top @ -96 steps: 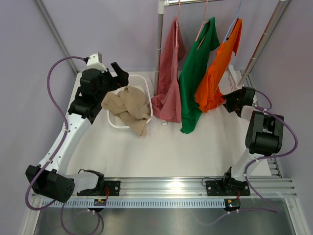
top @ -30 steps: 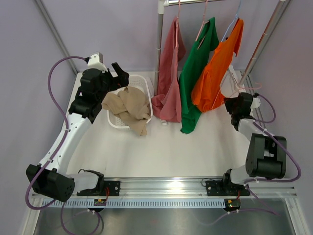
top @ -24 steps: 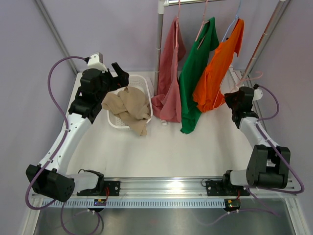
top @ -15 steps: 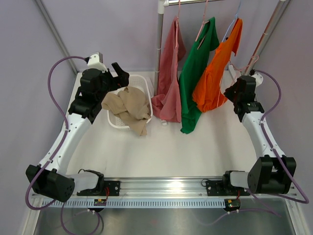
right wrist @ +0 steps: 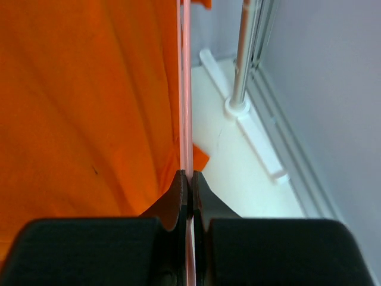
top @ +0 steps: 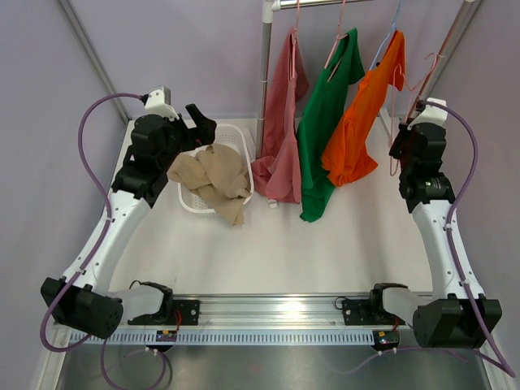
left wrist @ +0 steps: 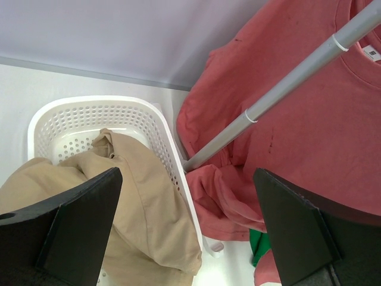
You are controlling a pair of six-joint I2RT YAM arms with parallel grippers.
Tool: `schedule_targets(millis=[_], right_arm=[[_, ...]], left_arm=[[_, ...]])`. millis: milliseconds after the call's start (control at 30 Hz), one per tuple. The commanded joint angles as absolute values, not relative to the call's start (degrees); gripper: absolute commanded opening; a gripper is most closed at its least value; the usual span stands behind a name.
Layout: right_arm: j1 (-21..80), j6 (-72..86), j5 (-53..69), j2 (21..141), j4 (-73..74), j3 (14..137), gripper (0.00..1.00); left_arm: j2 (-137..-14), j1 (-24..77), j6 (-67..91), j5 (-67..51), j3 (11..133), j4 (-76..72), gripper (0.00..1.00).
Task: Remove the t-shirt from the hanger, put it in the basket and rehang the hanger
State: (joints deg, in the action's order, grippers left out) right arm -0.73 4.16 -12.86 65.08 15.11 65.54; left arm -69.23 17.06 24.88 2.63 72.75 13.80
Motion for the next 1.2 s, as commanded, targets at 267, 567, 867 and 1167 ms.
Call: schedule_targets(millis=[267,567,867,1167], right_arm=[[-0.35,-8.0,-13.17,67.41,13.44,83.13,0.0],[-0.35,-8.88,-11.35,78.73,21.27,101.59,0.0],[-0.35,-9.84,-11.25,90.79,27.43,117.33,0.0],[-0.61,-9.49,-11.51,100.98,33.39,129.54,0.0]], left_arm=[[-66.53,17.4,24.43,0.88,73.21,11.34,0.99],[-63.55,17.4,23.82,1.14,72.77,11.34,0.99],[-63.54,17.49,23.82,0.97,72.86,11.34,0.99],[-63.9,17.4,24.08,0.62,72.69,11.43,0.99]])
